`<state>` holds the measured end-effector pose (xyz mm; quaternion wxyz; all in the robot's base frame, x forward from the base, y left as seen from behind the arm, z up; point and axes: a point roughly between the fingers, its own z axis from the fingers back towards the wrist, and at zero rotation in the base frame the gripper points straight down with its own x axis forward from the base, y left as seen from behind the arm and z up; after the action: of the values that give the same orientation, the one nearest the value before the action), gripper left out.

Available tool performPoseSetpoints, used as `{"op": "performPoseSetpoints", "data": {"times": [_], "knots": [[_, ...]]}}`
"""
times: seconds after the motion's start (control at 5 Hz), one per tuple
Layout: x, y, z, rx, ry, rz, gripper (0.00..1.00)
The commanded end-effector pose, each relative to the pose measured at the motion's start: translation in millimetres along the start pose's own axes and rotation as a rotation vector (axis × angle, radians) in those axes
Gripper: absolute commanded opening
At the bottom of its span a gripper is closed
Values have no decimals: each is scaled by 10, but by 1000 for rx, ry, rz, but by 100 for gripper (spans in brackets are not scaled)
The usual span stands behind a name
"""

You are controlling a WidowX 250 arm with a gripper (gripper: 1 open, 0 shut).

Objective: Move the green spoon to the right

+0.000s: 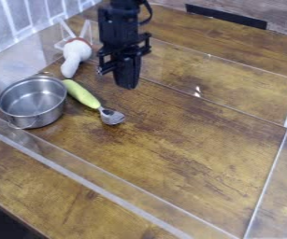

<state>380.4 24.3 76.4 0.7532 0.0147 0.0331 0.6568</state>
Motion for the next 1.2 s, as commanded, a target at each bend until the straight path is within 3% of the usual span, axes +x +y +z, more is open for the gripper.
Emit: {"op": "performPoseSetpoints", "data": {"times": [0.0,0.2,0.4,0.8,1.0], "knots": [[-42,-77,311,-74,-32,-67,0],[-1,-98,277,-62,-50,-126,100],[-44,-97,187,-51,-62,-89,0],[-83,-223,-3,-31,-83,-41,0],[-130,-327,130,-32,-74,-53,0]]}}
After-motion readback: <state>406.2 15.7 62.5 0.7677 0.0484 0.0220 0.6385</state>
